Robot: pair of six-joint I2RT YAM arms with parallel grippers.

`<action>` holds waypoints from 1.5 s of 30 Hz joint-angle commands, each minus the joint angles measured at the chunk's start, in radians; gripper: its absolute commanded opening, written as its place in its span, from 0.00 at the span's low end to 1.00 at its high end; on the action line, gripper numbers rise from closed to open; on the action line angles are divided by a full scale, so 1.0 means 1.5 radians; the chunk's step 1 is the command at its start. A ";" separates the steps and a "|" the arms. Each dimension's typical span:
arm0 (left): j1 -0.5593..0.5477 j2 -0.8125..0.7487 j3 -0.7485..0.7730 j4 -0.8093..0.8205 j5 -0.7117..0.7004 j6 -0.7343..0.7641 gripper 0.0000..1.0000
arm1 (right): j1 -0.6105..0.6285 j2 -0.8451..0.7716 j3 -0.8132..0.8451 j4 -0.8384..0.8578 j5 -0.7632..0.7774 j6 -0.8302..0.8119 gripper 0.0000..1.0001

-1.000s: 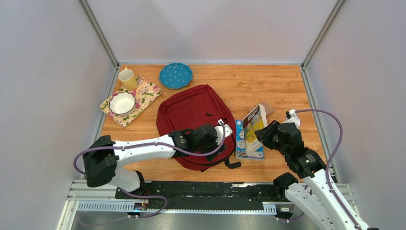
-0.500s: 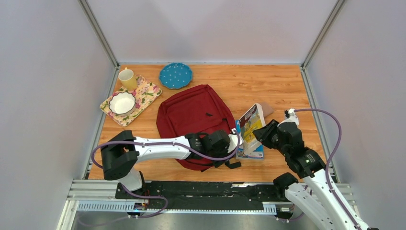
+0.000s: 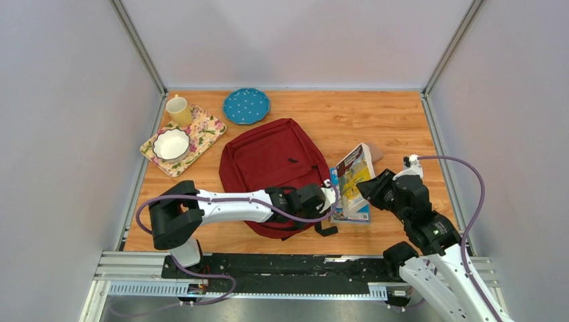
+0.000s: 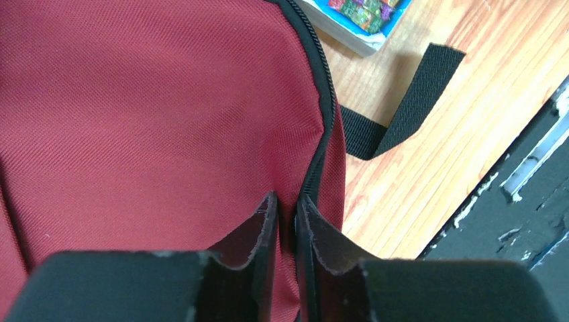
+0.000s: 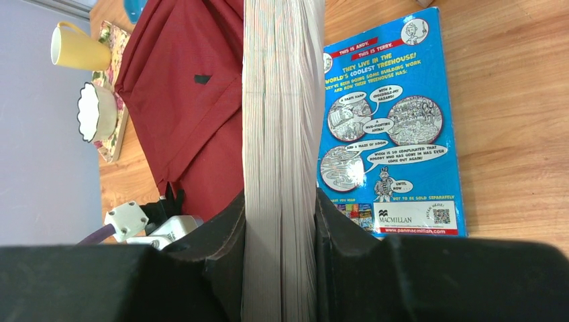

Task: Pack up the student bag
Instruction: Place the book in the student bag.

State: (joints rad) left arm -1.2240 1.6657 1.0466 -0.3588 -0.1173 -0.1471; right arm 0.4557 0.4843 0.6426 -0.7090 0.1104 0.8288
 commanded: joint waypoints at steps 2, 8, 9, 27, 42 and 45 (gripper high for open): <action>-0.003 -0.013 0.022 -0.004 -0.024 -0.003 0.17 | -0.003 -0.021 0.037 0.058 -0.001 -0.001 0.00; -0.003 -0.029 0.022 -0.012 -0.036 -0.004 0.00 | -0.003 -0.030 0.033 0.049 -0.003 0.006 0.00; -0.002 -0.034 0.019 -0.011 -0.058 -0.006 0.00 | -0.003 -0.030 0.034 0.048 -0.003 0.007 0.00; 0.036 -0.133 0.103 -0.024 -0.343 0.032 0.00 | -0.003 -0.056 0.090 -0.093 0.001 -0.006 0.00; 0.041 -0.249 0.073 0.104 -0.392 0.097 0.00 | -0.003 -0.099 -0.022 0.053 -0.384 0.163 0.00; 0.041 -0.254 0.064 0.112 -0.395 0.092 0.00 | -0.003 -0.101 -0.085 0.168 -0.439 0.234 0.00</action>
State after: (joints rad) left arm -1.1625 1.3296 1.1515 -0.2890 -0.6895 -0.0299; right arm 0.4503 0.3546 0.5720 -0.7696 -0.3458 1.0122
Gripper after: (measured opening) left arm 0.010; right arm 0.309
